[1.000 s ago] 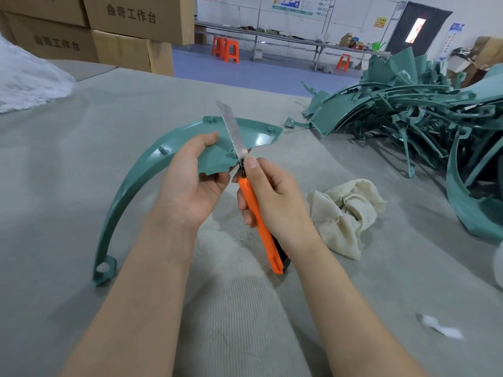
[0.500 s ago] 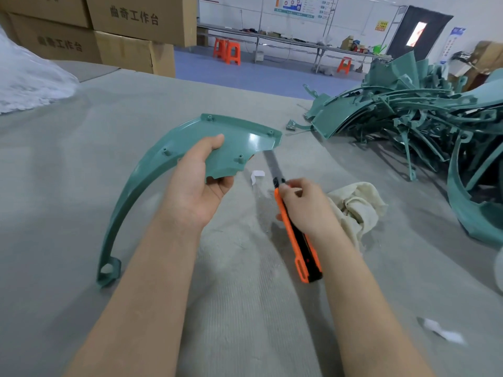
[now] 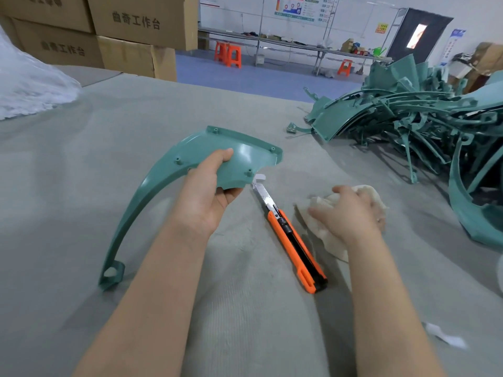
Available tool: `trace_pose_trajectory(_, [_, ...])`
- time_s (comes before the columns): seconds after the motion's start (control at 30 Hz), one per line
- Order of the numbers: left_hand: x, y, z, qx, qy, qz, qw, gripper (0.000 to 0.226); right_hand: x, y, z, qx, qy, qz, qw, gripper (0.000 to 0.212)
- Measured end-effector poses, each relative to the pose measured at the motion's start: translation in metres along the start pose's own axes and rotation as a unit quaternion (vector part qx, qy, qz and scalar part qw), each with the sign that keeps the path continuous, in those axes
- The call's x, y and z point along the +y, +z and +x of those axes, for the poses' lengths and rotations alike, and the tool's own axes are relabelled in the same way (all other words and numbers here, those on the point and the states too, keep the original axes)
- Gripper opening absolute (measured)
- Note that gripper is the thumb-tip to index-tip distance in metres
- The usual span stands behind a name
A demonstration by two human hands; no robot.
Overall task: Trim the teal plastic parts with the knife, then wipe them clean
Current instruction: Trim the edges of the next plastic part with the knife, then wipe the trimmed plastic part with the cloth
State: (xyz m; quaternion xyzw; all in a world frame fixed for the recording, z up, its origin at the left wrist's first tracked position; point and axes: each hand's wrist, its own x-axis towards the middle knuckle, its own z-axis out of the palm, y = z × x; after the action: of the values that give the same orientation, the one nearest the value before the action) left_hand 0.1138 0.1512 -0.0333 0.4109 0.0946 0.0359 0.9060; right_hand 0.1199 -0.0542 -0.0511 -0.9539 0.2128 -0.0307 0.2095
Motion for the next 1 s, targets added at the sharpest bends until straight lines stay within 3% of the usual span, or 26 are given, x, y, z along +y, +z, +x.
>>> trace_pose_trajectory(0.07, [-0.001, 0.000, 0.000, -0.003, -0.004, 0.005, 1.000, 0.005, 0.005, 0.002, 0.002, -0.046, 0.018, 0.004, 0.999, 0.062])
trace_pose_trajectory(0.1, [-0.001, 0.001, 0.000, -0.004, -0.005, 0.006, 1.000, 0.005, 0.007, 0.004, 0.003, -0.032, 0.021, 0.023, 0.999, 0.059])
trace_pose_trajectory(0.23, [-0.002, 0.001, -0.001, -0.012, -0.008, 0.002, 1.000, 0.007, 0.001, 0.003, 0.001, 0.133, -0.050, 0.151, 0.978, 0.043])
trace_pose_trajectory(0.33, [-0.002, 0.001, -0.002, -0.017, -0.006, 0.000, 1.000, 0.007, -0.023, -0.001, -0.016, 0.237, -0.177, 0.318, 0.901, 0.030])
trace_pose_trajectory(0.4, [-0.002, 0.002, -0.002, -0.016, -0.003, -0.001, 1.000, 0.005, -0.041, -0.003, -0.034, 0.250, -0.232, 0.432, 0.835, 0.024])
trace_pose_trajectory(0.47, [-0.004, 0.004, -0.003, -0.023, -0.002, 0.005, 1.000, 0.005, -0.056, 0.003, -0.052, 0.240, -0.293, 0.447, 0.810, 0.022])
trace_pose_trajectory(0.57, [-0.006, 0.008, -0.005, -0.073, -0.006, 0.037, 0.997, 0.013, -0.070, 0.021, -0.067, 0.192, -0.382, 0.312, 0.848, 0.030])
trace_pose_trajectory(0.63, [-0.007, 0.010, -0.007, -0.099, -0.020, 0.041, 0.994, 0.018, -0.072, 0.028, -0.068, 0.172, -0.380, 0.235, 0.878, 0.039])
trace_pose_trajectory(0.7, [-0.006, 0.010, -0.008, -0.109, -0.026, 0.047, 0.993, 0.024, -0.071, 0.029, -0.066, 0.162, -0.363, 0.235, 0.887, 0.048])
trace_pose_trajectory(0.8, [-0.007, 0.008, -0.008, -0.114, 0.007, 0.087, 0.990, 0.014, -0.068, 0.029, -0.056, 0.136, -0.332, 0.284, 0.889, 0.057])
trace_pose_trajectory(0.9, [-0.008, 0.006, -0.007, -0.113, 0.028, 0.131, 0.984, 0.009, -0.061, 0.028, -0.039, 0.130, -0.310, 0.289, 0.897, 0.046])
trace_pose_trajectory(1.0, [-0.010, 0.007, -0.008, -0.123, 0.030, 0.159, 0.979, 0.008, -0.050, 0.029, -0.025, 0.206, -0.313, 0.330, 0.866, 0.033])
